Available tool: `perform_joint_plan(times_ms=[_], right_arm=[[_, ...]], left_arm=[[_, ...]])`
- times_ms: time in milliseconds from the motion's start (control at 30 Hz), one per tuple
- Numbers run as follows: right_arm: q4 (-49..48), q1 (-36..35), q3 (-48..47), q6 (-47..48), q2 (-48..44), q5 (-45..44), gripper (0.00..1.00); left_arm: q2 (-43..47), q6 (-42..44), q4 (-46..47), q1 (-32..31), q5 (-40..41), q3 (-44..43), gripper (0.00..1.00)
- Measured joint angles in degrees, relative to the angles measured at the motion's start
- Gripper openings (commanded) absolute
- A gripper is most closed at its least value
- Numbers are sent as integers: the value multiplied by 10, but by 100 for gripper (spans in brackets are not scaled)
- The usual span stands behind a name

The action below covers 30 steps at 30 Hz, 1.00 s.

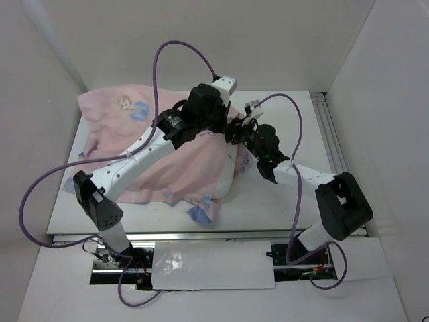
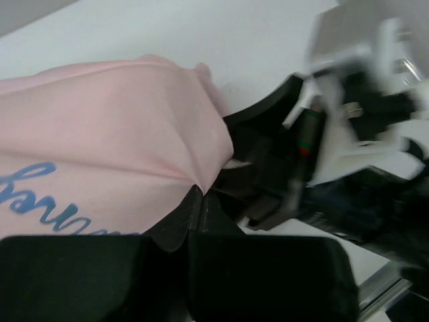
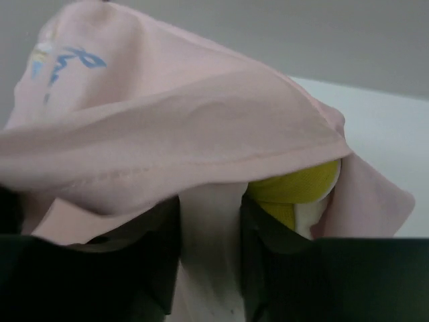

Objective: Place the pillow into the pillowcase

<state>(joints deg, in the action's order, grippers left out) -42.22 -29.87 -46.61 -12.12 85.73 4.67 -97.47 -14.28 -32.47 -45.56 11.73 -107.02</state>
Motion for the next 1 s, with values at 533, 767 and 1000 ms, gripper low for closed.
perform_joint_plan(times_ms=[533, 767, 1000], right_arm=[[402, 133, -13, -117, -65, 9, 100], [451, 184, 22, -132, -150, 26, 100], [479, 235, 42, -131, -151, 69, 100]], left_arm=[[-55, -38, 15, 56, -80, 77, 100], [-65, -23, 5, -9, -61, 116, 100], [-168, -26, -26, -56, -18, 58, 100]])
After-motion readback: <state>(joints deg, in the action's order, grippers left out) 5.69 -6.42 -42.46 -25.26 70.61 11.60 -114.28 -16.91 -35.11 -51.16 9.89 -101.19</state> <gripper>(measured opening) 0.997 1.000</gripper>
